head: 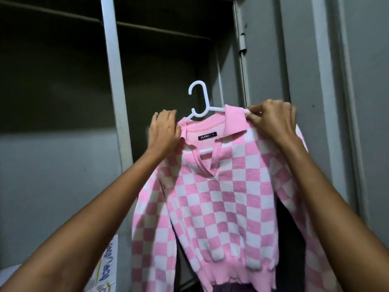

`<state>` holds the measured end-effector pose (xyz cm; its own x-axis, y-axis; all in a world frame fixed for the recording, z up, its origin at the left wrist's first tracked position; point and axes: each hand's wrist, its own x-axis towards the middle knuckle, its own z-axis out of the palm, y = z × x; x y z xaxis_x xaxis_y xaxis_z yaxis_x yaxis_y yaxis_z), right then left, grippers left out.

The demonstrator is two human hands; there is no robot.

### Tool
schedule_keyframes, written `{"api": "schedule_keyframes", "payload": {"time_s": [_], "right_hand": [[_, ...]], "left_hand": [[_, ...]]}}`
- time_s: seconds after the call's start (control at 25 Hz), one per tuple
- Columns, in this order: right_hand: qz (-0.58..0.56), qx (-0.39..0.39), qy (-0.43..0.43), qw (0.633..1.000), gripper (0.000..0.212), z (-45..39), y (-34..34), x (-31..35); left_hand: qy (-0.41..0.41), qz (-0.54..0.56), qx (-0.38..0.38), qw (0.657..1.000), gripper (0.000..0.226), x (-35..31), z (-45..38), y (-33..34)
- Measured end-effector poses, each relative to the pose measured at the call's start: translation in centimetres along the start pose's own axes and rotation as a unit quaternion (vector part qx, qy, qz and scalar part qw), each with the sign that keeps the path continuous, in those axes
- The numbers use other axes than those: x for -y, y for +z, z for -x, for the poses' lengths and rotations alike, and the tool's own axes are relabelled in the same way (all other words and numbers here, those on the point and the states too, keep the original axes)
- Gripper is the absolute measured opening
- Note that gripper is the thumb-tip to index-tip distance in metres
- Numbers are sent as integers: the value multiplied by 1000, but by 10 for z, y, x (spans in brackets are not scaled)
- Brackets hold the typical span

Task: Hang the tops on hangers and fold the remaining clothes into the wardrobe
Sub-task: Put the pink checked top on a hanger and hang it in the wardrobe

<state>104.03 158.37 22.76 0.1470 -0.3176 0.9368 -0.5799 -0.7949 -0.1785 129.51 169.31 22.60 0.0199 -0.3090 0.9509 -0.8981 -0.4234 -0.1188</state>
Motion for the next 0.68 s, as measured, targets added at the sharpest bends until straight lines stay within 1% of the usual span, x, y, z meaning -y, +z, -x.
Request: {"api": "schedule_keyframes", "payload": {"time_s": [0.08,0.2,0.32,0.44,0.6,0.68], "right_hand": [[23,3,-6,1000,31,-14,2,4],[65,-6,2,998,29,-45,6,10],[88,-26,8,996,28,-85,14,24],[105,-45,-1,993,23,-128,27,43],[135,-74,-16,988,20,-180,37,64],[148,-88,-19,985,19,-205,39,73]], "left_hand": [[1,-79,-7,997,56,14,-10,-9],[-21,-158,33,987,68,40,-17,-18],[7,-224,45,974,73,62,-27,-21],[40,-245,11,969,73,73,-63,-32],[-15,-281,-33,959,72,85,-96,-44],[-16,-286,-44,957,70,87,-96,-40]]}}
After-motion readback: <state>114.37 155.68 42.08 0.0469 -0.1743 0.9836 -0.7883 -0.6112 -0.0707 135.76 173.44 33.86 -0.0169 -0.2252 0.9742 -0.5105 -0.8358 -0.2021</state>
